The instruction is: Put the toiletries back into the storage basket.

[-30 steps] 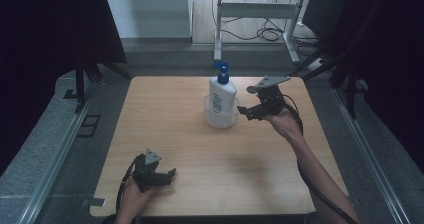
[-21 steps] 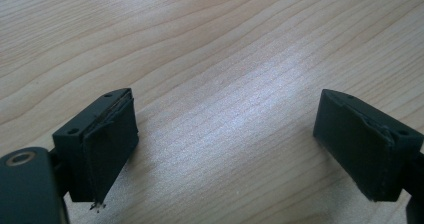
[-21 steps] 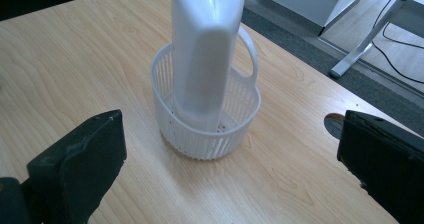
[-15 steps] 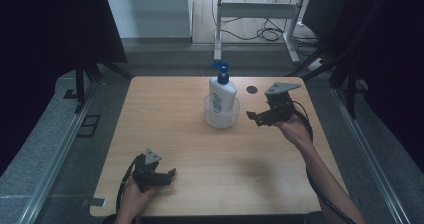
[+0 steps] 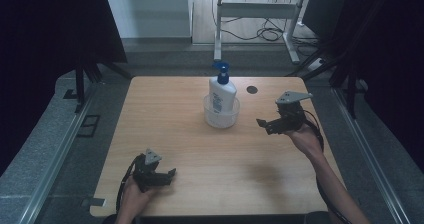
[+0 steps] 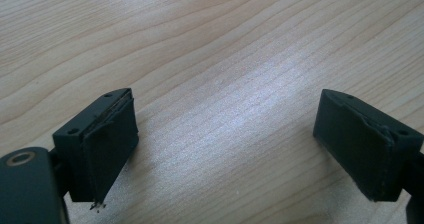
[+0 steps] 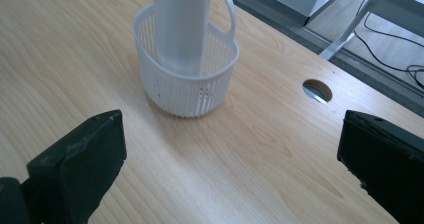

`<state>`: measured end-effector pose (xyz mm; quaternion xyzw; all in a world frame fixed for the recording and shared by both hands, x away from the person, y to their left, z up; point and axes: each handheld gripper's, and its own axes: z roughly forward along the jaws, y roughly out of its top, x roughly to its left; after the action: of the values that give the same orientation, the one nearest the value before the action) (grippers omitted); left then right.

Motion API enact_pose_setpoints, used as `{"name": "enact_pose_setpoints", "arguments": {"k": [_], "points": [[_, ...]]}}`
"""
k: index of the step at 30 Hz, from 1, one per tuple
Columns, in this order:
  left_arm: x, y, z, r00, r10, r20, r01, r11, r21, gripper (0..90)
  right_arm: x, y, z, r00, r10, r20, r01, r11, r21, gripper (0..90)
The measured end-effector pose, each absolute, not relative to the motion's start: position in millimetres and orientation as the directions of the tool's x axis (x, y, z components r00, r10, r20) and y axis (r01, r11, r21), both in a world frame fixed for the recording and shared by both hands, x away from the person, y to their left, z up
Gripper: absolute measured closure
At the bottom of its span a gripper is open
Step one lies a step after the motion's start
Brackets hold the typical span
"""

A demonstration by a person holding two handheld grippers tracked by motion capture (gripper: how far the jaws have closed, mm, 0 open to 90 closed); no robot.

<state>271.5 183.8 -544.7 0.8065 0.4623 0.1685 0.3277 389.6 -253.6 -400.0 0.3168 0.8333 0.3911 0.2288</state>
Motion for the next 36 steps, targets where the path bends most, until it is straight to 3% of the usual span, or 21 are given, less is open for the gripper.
{"name": "enact_pose_setpoints", "arguments": {"k": [36], "points": [[271,183,-545,0.511,0.859,-0.035,0.638,-0.352,0.685,10.2,354,-295,-478,-0.654,0.752,-0.081,0.452,0.475,0.755,0.0]]}}
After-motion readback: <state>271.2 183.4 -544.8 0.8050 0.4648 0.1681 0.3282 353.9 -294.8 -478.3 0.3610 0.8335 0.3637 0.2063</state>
